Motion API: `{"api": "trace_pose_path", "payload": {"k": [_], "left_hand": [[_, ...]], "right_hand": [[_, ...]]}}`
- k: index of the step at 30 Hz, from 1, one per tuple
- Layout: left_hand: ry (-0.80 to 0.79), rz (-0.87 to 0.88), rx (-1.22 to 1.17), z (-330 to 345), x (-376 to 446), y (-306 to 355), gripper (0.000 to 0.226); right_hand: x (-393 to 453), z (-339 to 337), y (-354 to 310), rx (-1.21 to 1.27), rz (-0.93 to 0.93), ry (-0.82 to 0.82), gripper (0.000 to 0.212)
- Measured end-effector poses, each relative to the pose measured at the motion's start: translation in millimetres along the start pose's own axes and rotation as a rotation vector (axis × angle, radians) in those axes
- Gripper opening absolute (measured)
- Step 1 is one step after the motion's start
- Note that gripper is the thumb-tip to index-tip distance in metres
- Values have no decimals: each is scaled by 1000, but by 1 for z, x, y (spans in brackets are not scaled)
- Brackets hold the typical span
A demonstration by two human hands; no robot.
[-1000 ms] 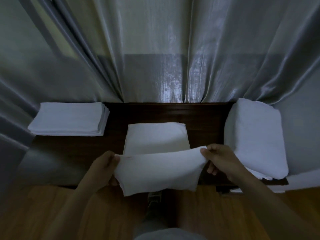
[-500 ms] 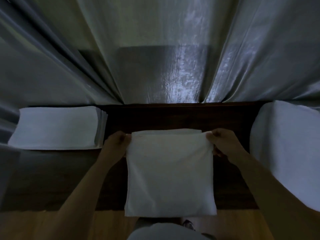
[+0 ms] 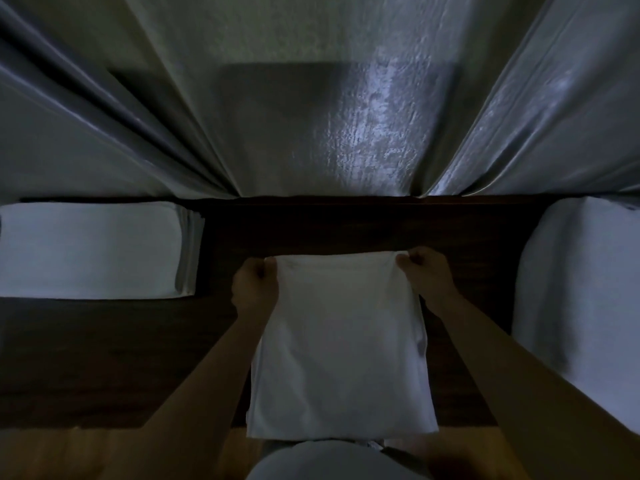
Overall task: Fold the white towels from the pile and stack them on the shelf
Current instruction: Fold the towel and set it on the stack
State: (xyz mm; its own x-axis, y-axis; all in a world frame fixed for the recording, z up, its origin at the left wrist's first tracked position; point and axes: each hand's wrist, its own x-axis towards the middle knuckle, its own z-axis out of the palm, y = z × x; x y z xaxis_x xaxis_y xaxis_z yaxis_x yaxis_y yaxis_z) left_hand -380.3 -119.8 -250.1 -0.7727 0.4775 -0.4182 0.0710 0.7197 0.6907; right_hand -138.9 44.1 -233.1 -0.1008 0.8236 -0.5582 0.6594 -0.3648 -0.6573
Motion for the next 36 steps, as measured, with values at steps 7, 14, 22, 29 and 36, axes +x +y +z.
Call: {"api": "trace_pose_path", "payload": {"k": [7, 14, 22, 29, 36], "left_hand": [[-22, -51, -138, 8, 2, 12, 26], [-28, -96, -218, 21, -2, 13, 30], [31, -12, -236, 5, -8, 0, 34], [42, 42, -290, -4, -6, -3, 19], [71, 11, -299, -4, 2, -10, 22]], "right_hand": [[2, 2, -2, 176, 49, 20, 16], [0, -5, -2, 275, 105, 9, 9], [-4, -6, 1, 431, 136, -21, 19], [-4, -4, 0, 450, 141, -8, 8], [7, -4, 0, 347, 93, 47, 24]]}}
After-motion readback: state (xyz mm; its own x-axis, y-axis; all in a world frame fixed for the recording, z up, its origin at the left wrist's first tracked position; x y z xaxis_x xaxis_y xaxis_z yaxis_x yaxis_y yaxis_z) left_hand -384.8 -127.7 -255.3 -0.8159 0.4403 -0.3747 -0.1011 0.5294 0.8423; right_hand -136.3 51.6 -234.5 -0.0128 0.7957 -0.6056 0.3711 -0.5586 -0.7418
